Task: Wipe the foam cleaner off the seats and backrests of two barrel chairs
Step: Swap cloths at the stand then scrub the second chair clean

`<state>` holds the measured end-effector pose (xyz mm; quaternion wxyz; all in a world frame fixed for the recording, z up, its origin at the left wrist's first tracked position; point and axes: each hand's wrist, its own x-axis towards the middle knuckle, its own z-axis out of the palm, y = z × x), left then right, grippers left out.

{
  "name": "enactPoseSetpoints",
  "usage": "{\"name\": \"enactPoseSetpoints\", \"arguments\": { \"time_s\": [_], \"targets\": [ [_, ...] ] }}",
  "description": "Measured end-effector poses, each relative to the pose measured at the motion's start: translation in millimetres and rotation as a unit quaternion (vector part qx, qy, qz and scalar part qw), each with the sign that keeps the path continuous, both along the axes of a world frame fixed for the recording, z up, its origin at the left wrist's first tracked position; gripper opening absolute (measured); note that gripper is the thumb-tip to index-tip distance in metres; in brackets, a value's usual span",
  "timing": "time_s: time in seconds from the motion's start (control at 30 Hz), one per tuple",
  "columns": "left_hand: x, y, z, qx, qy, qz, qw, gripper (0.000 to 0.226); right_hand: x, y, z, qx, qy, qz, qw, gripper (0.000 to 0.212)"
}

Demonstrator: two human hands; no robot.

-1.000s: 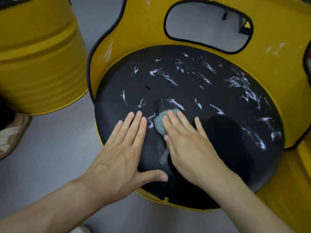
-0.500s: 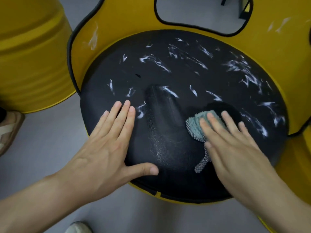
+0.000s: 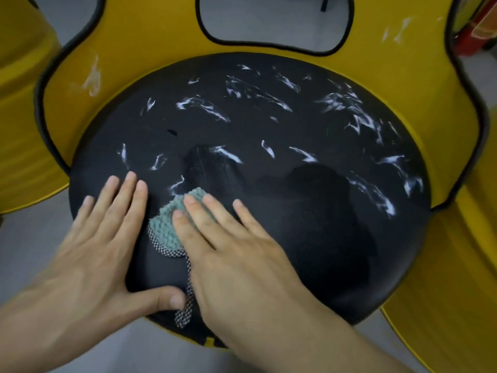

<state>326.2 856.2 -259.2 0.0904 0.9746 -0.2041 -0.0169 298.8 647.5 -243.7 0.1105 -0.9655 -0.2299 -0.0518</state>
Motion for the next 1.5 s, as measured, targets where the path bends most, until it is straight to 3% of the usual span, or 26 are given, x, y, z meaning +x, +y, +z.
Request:
{"name": "enactPoseSetpoints", "arguments": {
  "time_s": [0.2,0.33,0.5,0.73,0.97,1.13,1.2,1.33,1.5],
  "targets": [
    [3,-2,3,-0.002,0.019,0.007,1.0,0.135,5,-90,0,-0.082,-0.028,-0.119,0.989,0.056],
    [-2,-3,5,-0.008,0.024,0.014,1.0,0.133,-1,-126,0,-0.087,0.002,-0.17,0.982,0.059],
    [-9,-8,15,-0.021,0.029,0.051,0.998,0.135,6,-92,-6,-0.063,-0.034,-0.148,0.986,0.057],
    [-13,-19,25,0.001,0.063,0.09,0.994,0.135,18,-19,-6,-0.017,-0.016,-0.02,1.0,0.068],
    [-23,-29,42,0.031,0.129,0.153,0.979,0.14,16,-52,10,-0.033,0.061,-0.058,0.996,0.06],
    [-24,-26,36,-0.001,0.126,0.148,0.981,0.139,27,-76,15,-0.031,0.072,-0.161,0.984,0.057],
    [-21,-23,30,-0.012,0.104,0.138,0.985,0.137,22,-59,11,-0.016,0.048,-0.151,0.987,0.06],
    [-8,-20,29,-0.004,0.084,0.128,0.988,0.142,3,-20,6,-0.046,0.035,-0.029,0.998,0.063],
    [-1,-16,32,-0.011,0.083,0.095,0.992,0.143,9,-38,11,-0.085,0.031,-0.102,0.991,0.059]
  ]
}}
